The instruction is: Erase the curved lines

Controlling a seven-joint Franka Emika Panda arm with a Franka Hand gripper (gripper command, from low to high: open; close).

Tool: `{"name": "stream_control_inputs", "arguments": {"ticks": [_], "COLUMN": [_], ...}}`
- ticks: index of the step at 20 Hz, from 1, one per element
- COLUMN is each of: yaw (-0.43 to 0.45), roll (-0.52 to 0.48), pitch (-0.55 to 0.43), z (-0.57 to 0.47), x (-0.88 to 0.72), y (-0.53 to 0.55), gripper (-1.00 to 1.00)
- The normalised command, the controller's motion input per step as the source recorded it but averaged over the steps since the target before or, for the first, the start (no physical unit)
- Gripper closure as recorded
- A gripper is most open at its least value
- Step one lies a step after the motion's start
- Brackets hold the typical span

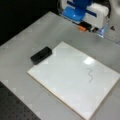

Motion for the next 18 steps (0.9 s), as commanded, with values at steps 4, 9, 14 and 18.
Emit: {"name": "stream_control_inputs", "arguments": {"ticks": [4,9,14,18], "yaw": [0.09,0.078,-0.008,0.084], "roll": [0.106,0.073,-0.136,-0.085], "pitch": [0.069,0.073,0.042,0.035], "z": [-0.01,-0.03,-0.03,0.01], "x": [0.02,0.03,0.04,0.11], "y": [-0.01,-0.1,-0.19,-0.43], "gripper": [-1.0,-1.0,-1.0,-1.0]}}
